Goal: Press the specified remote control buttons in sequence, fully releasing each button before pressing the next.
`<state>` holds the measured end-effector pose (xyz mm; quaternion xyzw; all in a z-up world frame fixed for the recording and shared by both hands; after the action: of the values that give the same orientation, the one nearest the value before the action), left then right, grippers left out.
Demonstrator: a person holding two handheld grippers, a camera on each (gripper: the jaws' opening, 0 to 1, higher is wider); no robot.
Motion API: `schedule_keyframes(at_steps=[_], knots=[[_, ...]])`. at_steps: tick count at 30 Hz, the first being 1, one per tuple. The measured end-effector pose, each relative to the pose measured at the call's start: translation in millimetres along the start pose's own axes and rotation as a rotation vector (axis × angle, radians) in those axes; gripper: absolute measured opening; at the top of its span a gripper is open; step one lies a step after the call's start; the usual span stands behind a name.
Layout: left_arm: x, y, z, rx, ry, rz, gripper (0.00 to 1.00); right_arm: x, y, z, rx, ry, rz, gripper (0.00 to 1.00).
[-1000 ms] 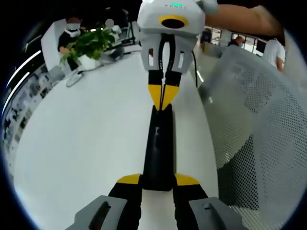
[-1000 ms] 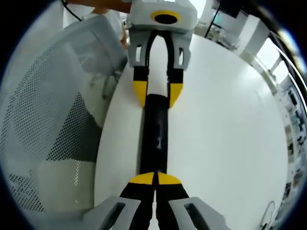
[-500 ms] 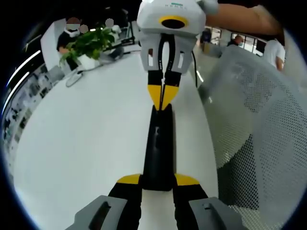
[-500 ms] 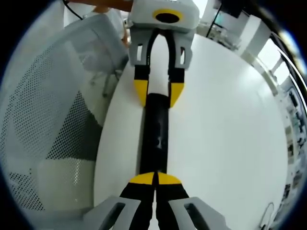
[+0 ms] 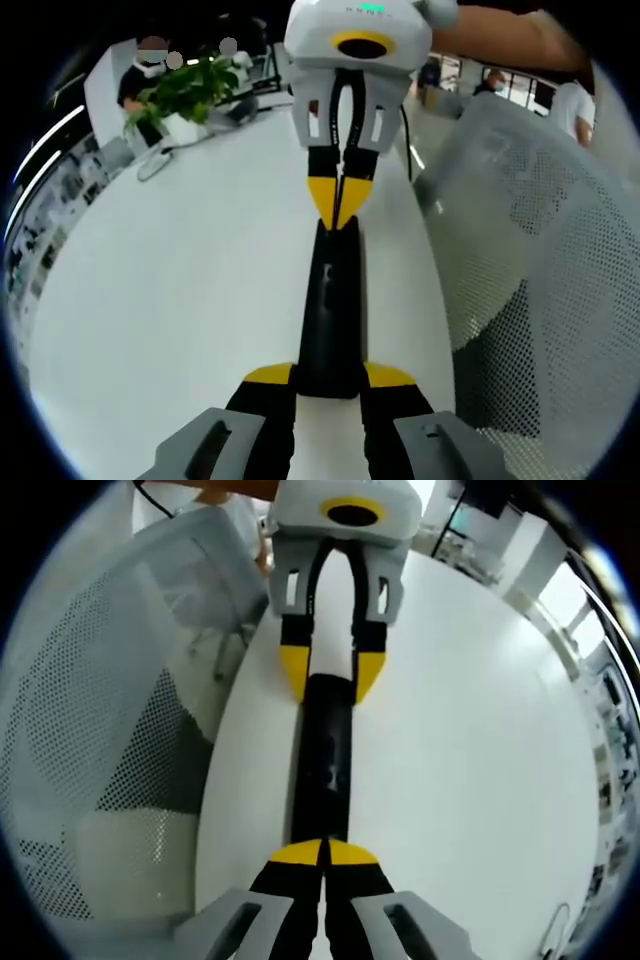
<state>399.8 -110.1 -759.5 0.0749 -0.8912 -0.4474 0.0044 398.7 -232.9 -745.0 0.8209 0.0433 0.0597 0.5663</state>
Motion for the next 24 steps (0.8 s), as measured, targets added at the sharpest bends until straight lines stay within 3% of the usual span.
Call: schedule_keyframes(at_steps=[24], knots=[[-0.2,0.4,0.4,0.002,0.001,-0.002,0.23,0.4,5.0,-4.9,0.030,-0.008,0.023,0.00]])
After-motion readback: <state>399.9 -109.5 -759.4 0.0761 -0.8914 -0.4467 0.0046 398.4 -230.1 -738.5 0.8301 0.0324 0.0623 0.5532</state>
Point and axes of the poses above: the point that each gripper's makers call its tool centre point, and the gripper's own axes: y roughly backward along the fingers, x roughly to its right, z roughly out of its underside, the point moved 3 cm from there along y, roughly backward along the fingers, and after that the axes turned 2 degrees about -z, right-handed, at the moved point
